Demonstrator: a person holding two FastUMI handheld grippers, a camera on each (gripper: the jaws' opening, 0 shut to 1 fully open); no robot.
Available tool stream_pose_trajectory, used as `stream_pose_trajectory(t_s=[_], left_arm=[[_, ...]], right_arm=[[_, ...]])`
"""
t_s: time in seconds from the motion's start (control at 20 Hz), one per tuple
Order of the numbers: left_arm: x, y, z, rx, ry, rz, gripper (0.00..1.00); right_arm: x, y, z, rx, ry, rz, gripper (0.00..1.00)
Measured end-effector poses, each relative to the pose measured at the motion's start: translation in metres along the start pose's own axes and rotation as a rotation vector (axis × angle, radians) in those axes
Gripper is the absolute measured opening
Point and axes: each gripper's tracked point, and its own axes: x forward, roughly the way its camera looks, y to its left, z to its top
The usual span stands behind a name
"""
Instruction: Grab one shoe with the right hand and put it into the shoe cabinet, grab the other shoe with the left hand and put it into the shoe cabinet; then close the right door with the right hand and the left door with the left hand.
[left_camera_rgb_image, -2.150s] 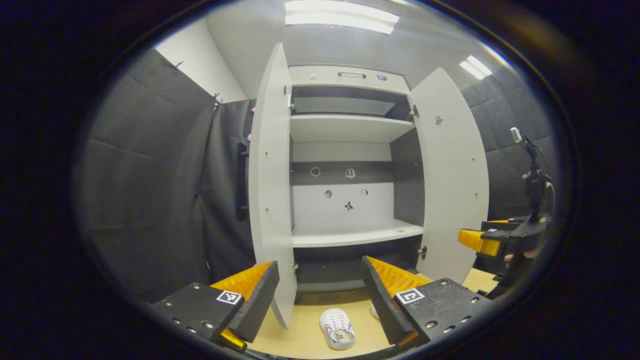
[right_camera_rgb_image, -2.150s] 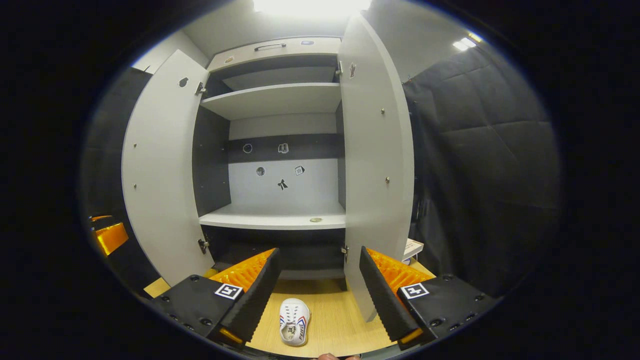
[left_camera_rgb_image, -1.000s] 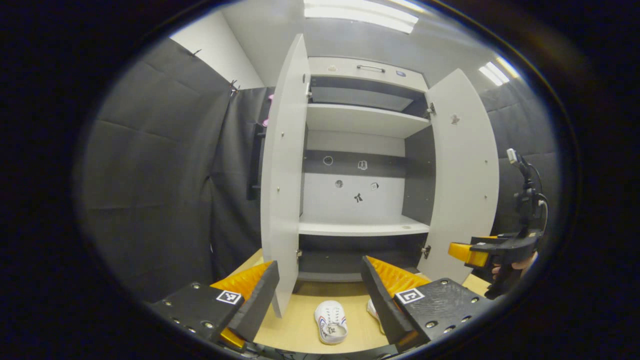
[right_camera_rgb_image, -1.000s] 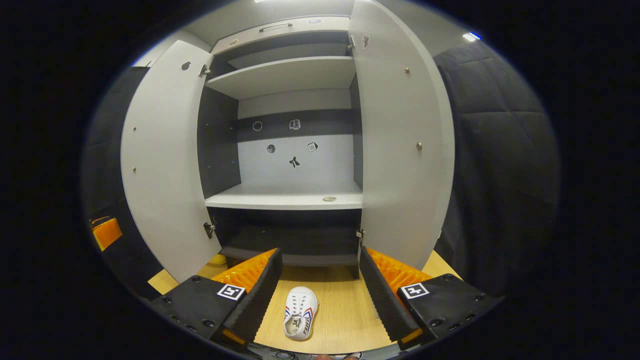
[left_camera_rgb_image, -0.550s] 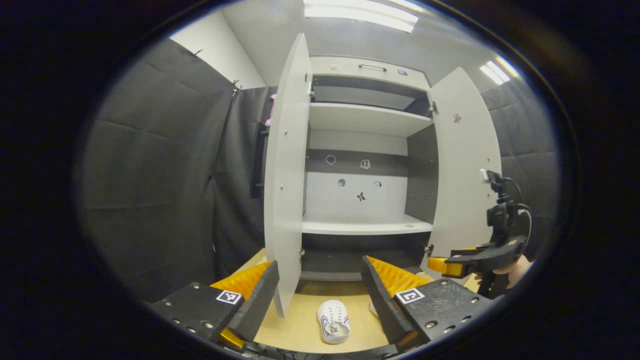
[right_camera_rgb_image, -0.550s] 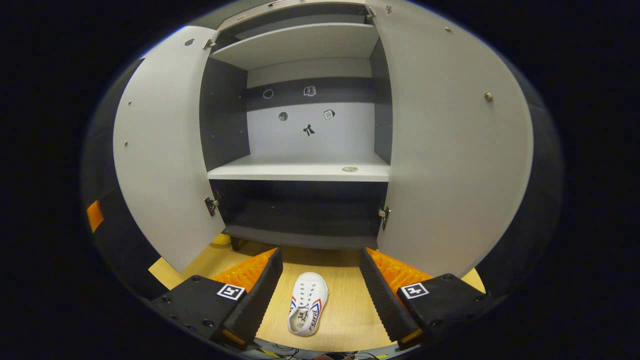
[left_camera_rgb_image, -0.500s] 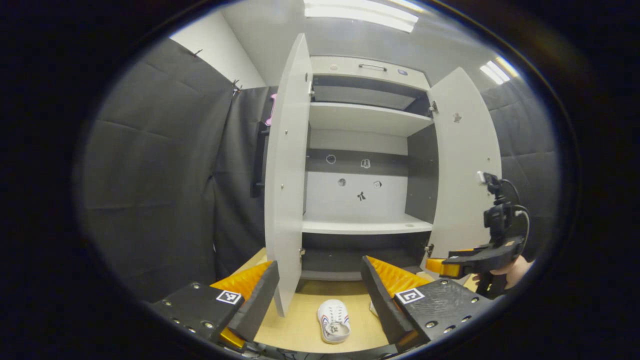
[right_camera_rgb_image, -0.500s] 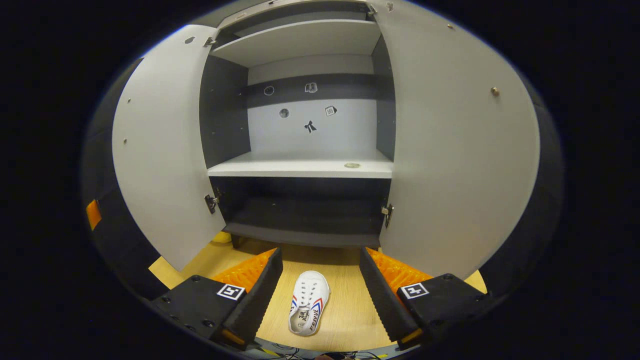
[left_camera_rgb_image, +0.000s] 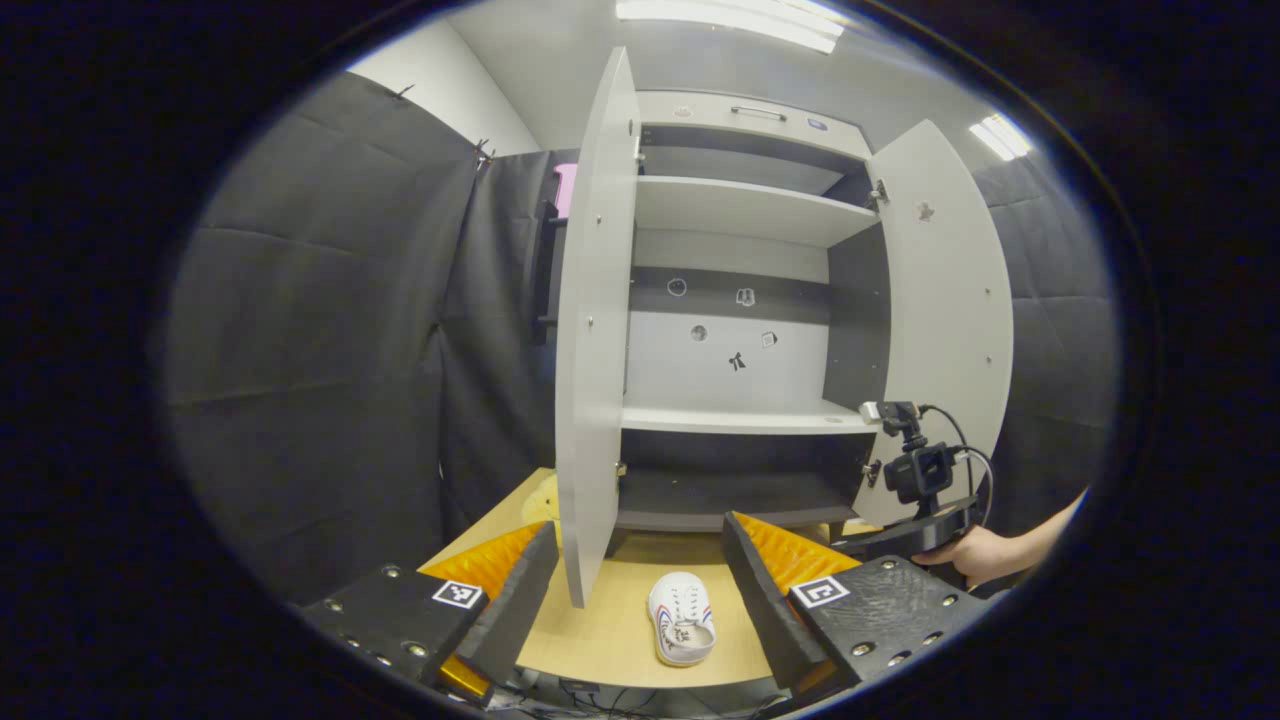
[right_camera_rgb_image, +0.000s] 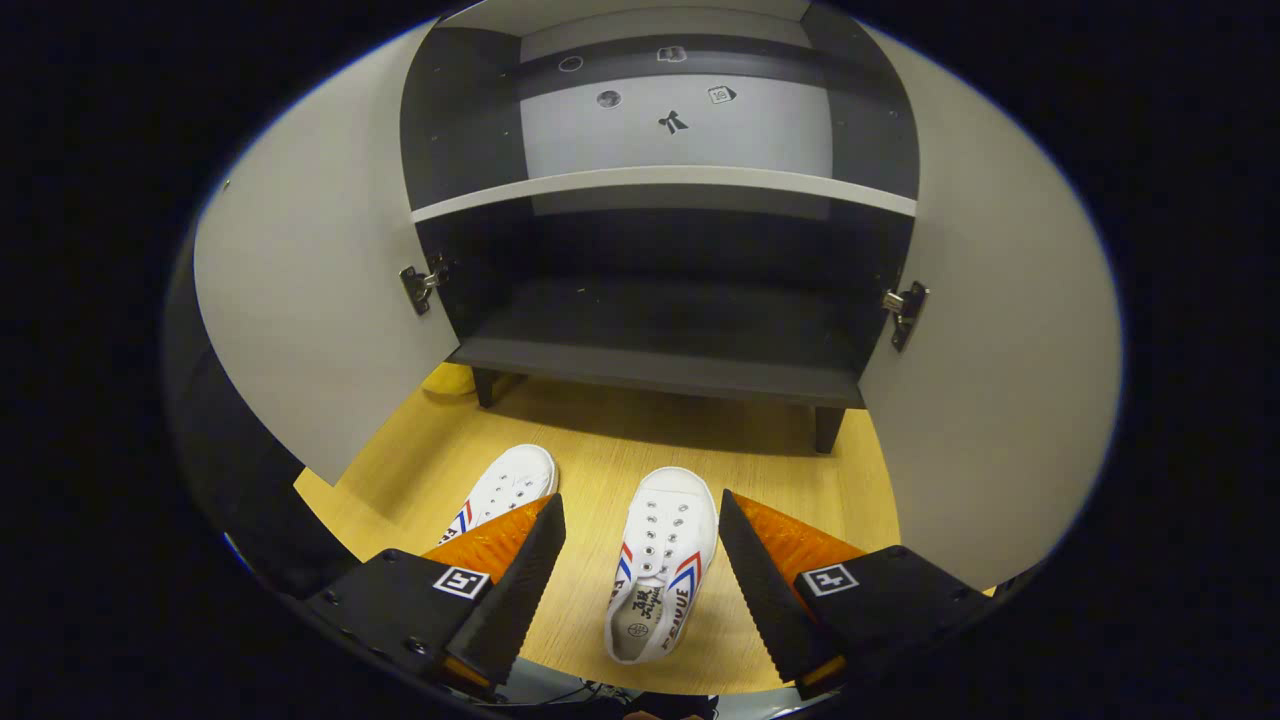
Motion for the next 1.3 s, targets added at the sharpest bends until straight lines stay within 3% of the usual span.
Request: stream_pose_trajectory(t_s=[0.25, 0.3, 0.35, 0.45, 0.55, 0.65, 0.7, 0.8, 0.9, 1.0, 1.05, 1.1, 1.25, 1.3], left_arm=[[-0.001, 0.005, -0.015, -0.035, 0.035, 0.019, 0.95], [-0.003, 0.006, -0.017, -0.038, 0.039, 0.023, 0.95], [-0.004, 0.008, -0.019, -0.038, 0.043, 0.028, 0.94], [-0.009, 0.013, -0.023, -0.037, 0.052, 0.039, 0.96], [-0.011, 0.018, -0.024, -0.041, 0.059, 0.048, 0.95], [-0.012, 0.022, -0.026, -0.054, 0.063, 0.056, 0.95], [-0.011, 0.023, -0.026, -0.061, 0.063, 0.059, 0.95], [-0.013, 0.024, -0.027, -0.073, 0.062, 0.066, 0.96], [-0.015, 0.023, -0.026, -0.080, 0.056, 0.063, 0.94], [-0.019, 0.022, -0.021, -0.075, 0.046, 0.059, 0.94], [-0.021, 0.021, -0.021, -0.069, 0.042, 0.057, 0.94], [-0.022, 0.019, -0.021, -0.062, 0.041, 0.056, 0.94], [-0.027, 0.016, -0.023, -0.051, 0.043, 0.051, 0.96], [-0.030, 0.015, -0.024, -0.051, 0.047, 0.049, 0.96]], right_arm=[[0.044, 0.014, -0.050, -0.038, 0.133, 0.010, 0.98], [0.051, 0.012, -0.061, -0.054, 0.158, 0.000, 0.94], [0.057, 0.011, -0.071, -0.064, 0.184, -0.005, 0.98], [0.067, 0.012, -0.089, -0.076, 0.232, -0.007, 0.94], [0.077, 0.010, -0.104, -0.095, 0.274, -0.012, 0.98], [0.084, 0.004, -0.105, -0.126, 0.285, -0.066, 0.92], [0.082, 0.002, -0.107, -0.151, 0.302, -0.092, 0.87], [0.085, -0.009, -0.106, -0.225, 0.303, -0.165, 0.63], [0.082, -0.006, -0.107, -0.240, 0.301, -0.175, 0.40], [0.099, -0.007, -0.117, -0.212, 0.316, -0.145, 0.37], [0.082, -0.003, -0.105, -0.183, 0.308, -0.147, 0.18], [0.085, -0.003, -0.108, -0.150, 0.319, -0.136, 0.18], [0.082, -0.004, -0.110, -0.079, 0.339, -0.079, 0.02], [0.081, -0.005, -0.109, -0.077, 0.344, -0.066, 0.02]])
